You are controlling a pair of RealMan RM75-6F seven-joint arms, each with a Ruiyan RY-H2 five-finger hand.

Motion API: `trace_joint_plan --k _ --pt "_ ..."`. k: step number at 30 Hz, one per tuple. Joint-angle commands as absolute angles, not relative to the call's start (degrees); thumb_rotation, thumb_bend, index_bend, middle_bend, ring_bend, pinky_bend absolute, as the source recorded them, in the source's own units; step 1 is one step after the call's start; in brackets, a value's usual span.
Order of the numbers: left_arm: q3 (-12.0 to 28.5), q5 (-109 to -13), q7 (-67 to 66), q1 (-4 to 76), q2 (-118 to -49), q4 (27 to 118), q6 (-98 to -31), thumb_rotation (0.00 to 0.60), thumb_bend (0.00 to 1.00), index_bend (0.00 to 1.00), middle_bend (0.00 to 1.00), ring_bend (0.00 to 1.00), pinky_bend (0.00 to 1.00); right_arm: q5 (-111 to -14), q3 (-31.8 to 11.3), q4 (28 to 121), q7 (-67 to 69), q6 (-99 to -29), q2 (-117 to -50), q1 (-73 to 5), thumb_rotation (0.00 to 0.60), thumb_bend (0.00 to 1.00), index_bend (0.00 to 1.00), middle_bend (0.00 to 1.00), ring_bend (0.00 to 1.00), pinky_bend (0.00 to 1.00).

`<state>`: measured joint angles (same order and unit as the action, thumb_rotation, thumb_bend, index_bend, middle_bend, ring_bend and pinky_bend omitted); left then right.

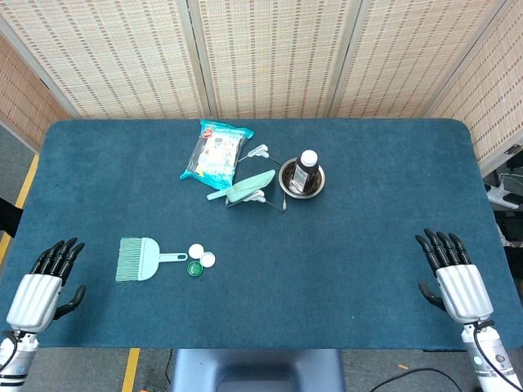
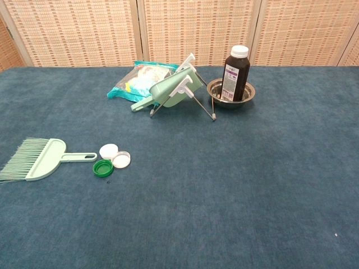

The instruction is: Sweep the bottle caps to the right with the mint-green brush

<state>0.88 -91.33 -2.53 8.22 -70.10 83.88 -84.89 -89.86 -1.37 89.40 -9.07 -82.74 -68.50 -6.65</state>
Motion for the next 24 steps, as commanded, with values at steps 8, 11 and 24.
trace_joint_plan --k 8,11,24 --pt "0.1 -96.1 -2.1 11.7 -75.0 81.4 -83.1 0.600 0.39 0.01 0.01 0.07 0.28 -91.7 -0.7 90.0 -9.7 -85.6 -68.1 -5.4 0.600 0.25 0.00 0.00 0.00 0.00" --pt "1.2 -97.7 -4.4 14.0 -78.7 78.9 -82.5 0.600 0.39 0.09 0.11 0.33 0.52 -91.7 -0.7 90.2 -10.4 -85.8 -68.3 -5.2 0.600 0.25 0.00 0.00 0.00 0.00" --pt "7.4 -88.6 -12.7 23.5 -88.5 74.3 -68.8 0.600 0.36 0.32 0.36 0.66 0.82 -91.2 -1.1 89.9 -13.0 -85.6 -69.5 -5.2 0.600 0.25 0.00 0.00 0.00 0.00"
